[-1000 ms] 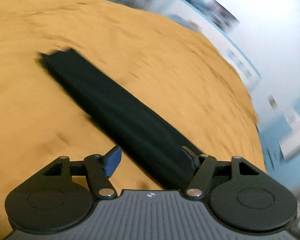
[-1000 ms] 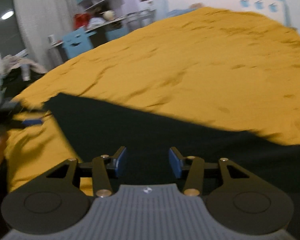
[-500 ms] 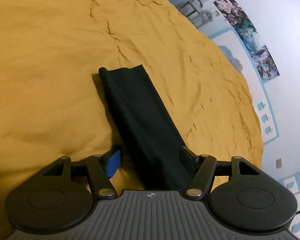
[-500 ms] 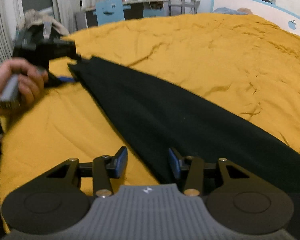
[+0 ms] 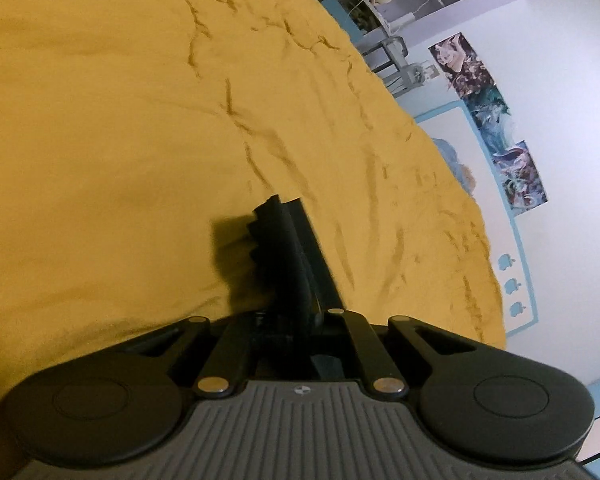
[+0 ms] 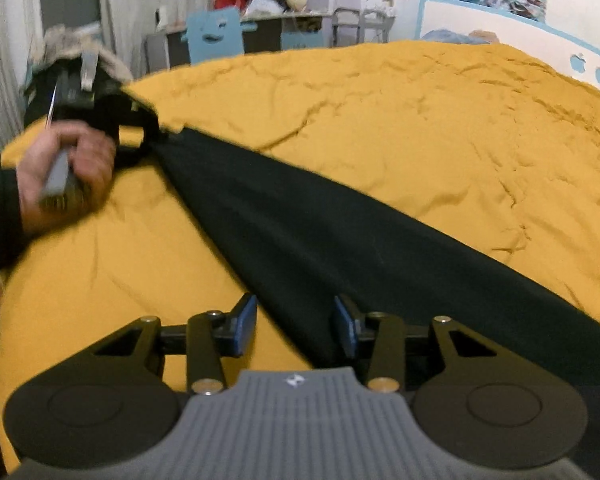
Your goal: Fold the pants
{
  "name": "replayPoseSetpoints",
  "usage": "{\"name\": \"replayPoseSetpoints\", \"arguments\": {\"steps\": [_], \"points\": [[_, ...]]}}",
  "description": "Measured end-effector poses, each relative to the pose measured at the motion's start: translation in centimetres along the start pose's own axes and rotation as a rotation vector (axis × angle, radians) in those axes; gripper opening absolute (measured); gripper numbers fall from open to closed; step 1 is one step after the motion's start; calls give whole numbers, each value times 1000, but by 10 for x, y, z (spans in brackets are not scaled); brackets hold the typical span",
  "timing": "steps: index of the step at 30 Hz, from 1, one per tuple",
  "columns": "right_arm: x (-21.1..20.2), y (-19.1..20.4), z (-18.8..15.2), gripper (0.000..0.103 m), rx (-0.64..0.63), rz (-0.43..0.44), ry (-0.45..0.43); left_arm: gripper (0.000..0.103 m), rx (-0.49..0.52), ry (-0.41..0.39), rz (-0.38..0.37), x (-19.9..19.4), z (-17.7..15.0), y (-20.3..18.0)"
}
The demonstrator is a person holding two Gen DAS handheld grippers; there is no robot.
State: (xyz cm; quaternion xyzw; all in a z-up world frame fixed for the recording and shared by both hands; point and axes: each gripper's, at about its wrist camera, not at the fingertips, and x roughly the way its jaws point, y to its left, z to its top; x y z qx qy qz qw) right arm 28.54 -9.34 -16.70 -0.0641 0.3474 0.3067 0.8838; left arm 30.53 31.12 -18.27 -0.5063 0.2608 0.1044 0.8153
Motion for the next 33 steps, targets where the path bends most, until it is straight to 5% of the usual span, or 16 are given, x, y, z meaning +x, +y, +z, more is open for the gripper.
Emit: {"name": "replayPoseSetpoints", "arguments": {"steps": [6, 15, 22, 26, 33], "points": [[14, 13, -2, 39, -21, -18, 81, 6, 1, 19, 0, -1, 0, 6], [9, 24, 43, 39, 71, 46, -88, 10, -84, 36, -81, 2, 4, 23], [47, 28, 57, 38, 156, -52, -100, 11, -136, 43, -113, 5, 6, 34], [79, 21, 43, 38, 204, -102, -3, 11, -132, 36, -121, 4, 2, 36], [92, 35, 25, 39, 107, -160, -17, 11, -117, 25, -110, 2, 0, 32]]}}
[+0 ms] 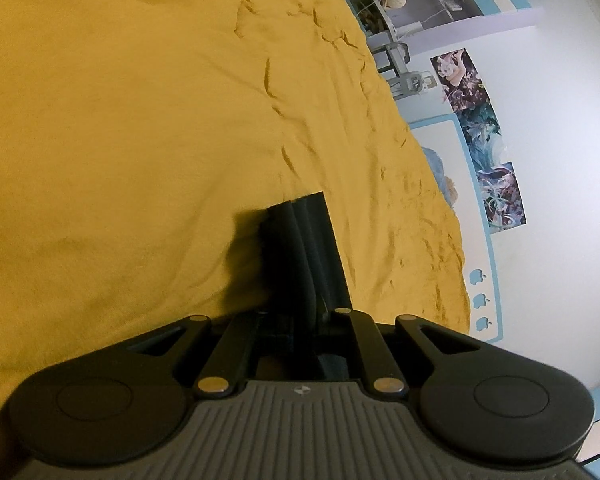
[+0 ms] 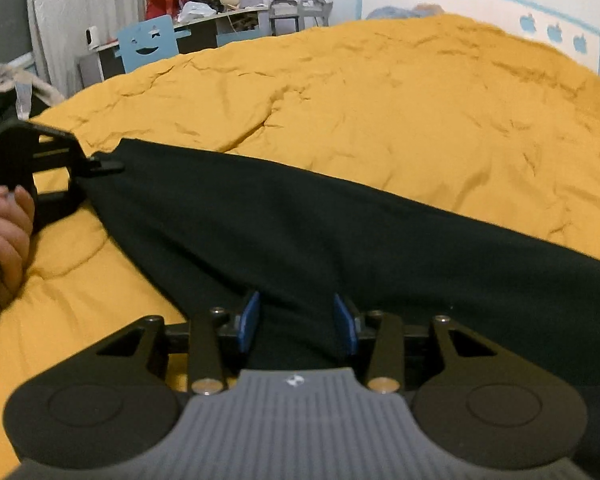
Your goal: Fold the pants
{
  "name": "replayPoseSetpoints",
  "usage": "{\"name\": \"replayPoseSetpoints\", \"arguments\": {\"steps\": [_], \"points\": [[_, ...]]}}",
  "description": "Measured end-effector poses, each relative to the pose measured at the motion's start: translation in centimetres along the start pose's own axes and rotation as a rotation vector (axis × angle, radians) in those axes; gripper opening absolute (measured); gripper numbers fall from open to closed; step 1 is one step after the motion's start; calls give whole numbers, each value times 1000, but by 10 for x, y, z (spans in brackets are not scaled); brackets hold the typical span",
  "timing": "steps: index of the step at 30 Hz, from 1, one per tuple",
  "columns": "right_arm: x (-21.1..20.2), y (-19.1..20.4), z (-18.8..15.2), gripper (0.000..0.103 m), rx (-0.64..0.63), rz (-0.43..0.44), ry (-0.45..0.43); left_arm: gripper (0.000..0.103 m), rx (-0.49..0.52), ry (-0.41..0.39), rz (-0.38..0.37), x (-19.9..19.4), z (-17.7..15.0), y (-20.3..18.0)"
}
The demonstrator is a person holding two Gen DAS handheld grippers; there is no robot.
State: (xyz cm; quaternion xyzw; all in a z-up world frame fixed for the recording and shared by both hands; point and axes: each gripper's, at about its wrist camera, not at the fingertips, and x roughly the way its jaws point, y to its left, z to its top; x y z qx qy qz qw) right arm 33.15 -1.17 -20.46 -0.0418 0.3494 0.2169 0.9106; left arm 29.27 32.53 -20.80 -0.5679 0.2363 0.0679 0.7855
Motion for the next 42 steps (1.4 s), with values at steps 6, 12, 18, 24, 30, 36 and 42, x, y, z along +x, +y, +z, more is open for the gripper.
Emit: {"name": "replayPoseSetpoints", "arguments": {"steps": [6, 12, 18, 24, 30, 36, 42], "points": [[-1, -6, -9, 39, 29, 19, -25, 9, 34, -63, -29, -9, 0, -18], [0, -7, -11, 38, 38, 23, -33, 4, 119, -66, -53, -13, -2, -41], [-3, -12, -11, 39, 65, 44, -37, 4, 327, -70, -68, -22, -20, -78], [-31, -38, -7, 46, 197, 113, -113, 4, 581, -42, -165, -40, -63, -135], [-69, -69, -15, 50, 304, 77, -146, 4, 799, 26, -240, -41, -126, -178], [-99, -101, -31, 50, 395, 27, -177, 4, 1045, 130, -220, -24, -205, -193], [-121, -132, -41, 50, 500, -8, -213, 5, 1233, 249, -65, 3, -266, -171]]}}
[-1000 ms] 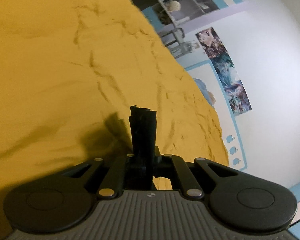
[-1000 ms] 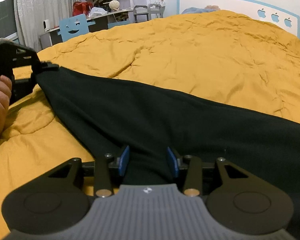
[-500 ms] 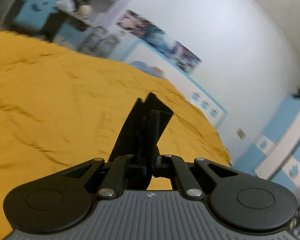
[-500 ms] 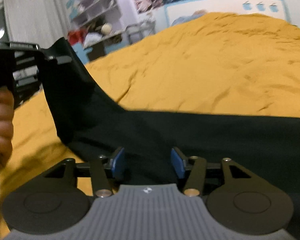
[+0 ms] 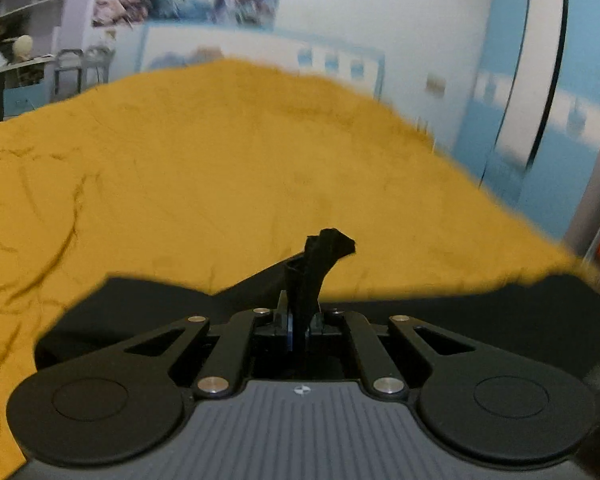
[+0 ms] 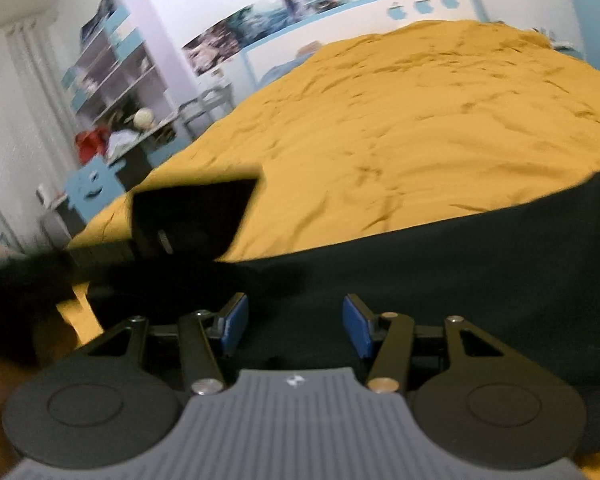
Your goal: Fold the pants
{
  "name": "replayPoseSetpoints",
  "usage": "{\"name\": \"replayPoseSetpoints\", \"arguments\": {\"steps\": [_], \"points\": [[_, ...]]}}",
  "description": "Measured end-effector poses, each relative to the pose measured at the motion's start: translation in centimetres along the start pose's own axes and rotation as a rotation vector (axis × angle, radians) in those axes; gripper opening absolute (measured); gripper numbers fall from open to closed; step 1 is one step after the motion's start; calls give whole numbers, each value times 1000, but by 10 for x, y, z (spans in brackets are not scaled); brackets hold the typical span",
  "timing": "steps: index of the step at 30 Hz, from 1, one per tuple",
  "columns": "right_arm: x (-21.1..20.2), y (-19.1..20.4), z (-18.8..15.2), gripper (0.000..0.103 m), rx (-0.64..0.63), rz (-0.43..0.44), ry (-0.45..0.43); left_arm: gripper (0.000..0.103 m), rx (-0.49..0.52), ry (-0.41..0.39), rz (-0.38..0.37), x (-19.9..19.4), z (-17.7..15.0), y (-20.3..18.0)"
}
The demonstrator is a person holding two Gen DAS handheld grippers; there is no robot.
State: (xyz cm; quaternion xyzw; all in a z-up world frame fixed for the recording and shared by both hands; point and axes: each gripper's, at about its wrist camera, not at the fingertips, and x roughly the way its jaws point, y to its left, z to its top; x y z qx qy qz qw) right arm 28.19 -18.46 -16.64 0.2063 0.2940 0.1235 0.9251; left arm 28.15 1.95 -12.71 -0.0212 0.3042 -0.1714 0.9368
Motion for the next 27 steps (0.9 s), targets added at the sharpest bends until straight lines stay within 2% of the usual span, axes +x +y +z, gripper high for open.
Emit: {"name": "replayPoseSetpoints", "arguments": {"steps": [3, 4, 5, 7, 11, 12, 15, 16, 18, 22, 24, 27], "points": [[-5, -9, 5, 50, 36, -3, -4, 11, 98, 126, 38, 17, -19, -16], [-5, -10, 6, 50, 47, -1, 0, 15, 123, 162, 41, 21, -22, -19], [-5, -12, 8, 50, 63, 6, 4, 25, 147, 175, 46, 22, -26, -22], [-5, -16, 10, 50, 107, 25, 12, 33, 174, 175, 31, 13, -27, -26], [-3, -24, 11, 50, 196, 65, 37, 60, 109, 151, -96, -27, -27, -6], [-2, -25, 11, 51, 214, 76, 46, 62, 89, 132, -107, -39, -28, 1], [9, -27, 11, 52, 275, 125, 93, 64, -34, 48, -81, -71, -31, 38], [13, -27, 10, 52, 305, 145, 113, 68, -93, 18, -61, -80, -31, 54], [25, -25, 8, 52, 358, 171, 160, 69, -243, -32, -19, -92, -34, 91], [43, -14, 6, 52, 389, 116, 202, 69, -502, 2, 46, -89, -38, 145], [50, -8, 7, 52, 403, 114, 217, 69, -531, 7, 55, -84, -36, 150], [50, -1, 8, 51, 418, 62, 220, 69, -586, -22, 70, -85, -35, 156]]}}
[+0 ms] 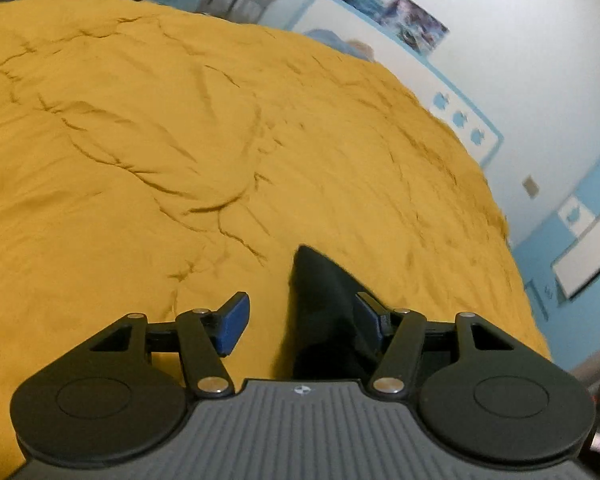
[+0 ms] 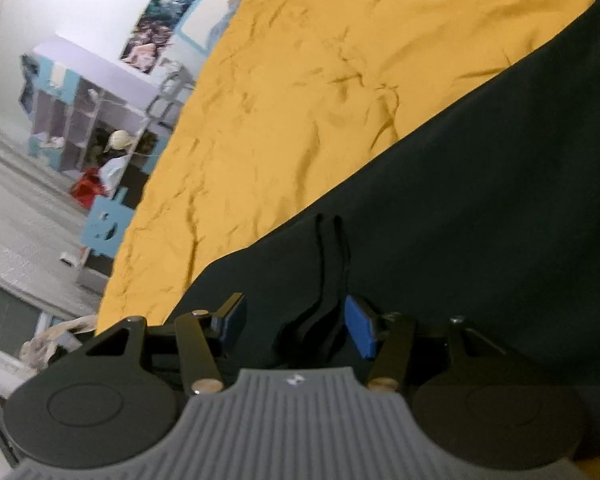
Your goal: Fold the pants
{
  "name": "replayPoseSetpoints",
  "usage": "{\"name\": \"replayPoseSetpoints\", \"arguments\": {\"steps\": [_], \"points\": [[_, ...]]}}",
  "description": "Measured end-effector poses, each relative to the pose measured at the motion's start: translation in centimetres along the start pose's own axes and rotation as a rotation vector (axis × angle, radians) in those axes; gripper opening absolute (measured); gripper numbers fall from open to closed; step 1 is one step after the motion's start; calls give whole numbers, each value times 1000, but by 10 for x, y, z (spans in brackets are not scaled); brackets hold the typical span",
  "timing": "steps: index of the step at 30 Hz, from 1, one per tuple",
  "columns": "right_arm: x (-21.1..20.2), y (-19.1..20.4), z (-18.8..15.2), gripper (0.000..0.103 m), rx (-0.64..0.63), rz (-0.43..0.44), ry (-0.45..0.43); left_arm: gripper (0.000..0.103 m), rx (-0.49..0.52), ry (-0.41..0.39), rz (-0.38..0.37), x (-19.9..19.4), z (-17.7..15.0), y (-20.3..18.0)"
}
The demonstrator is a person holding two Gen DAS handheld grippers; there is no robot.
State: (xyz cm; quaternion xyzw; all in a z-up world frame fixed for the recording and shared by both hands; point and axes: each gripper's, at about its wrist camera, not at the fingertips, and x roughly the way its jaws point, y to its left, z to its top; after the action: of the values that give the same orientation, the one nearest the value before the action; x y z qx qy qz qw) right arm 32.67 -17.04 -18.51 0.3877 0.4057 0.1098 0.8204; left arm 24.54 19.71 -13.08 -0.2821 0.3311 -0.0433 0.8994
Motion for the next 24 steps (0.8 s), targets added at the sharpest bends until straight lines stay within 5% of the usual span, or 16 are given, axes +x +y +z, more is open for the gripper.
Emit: {"name": "replayPoseSetpoints", "arguments": {"steps": [8, 16, 17, 19, 24], "points": [[-7, -11, 0, 51, 139, 27, 9, 69, -41, 42, -35, 21, 6, 1], [14, 6, 0, 49, 54, -14, 82, 69, -35, 102, -34, 36, -3, -9], [15, 7, 1, 44, 64, -7, 84, 69, -35, 103, -35, 36, -3, -10], [17, 4, 3, 0, 92, 35, 111, 69, -35, 105, -36, 36, -3, -9], [-15, 5, 17, 0, 28, 66, 38, 69, -25, 96, -62, 30, -4, -13]]}}
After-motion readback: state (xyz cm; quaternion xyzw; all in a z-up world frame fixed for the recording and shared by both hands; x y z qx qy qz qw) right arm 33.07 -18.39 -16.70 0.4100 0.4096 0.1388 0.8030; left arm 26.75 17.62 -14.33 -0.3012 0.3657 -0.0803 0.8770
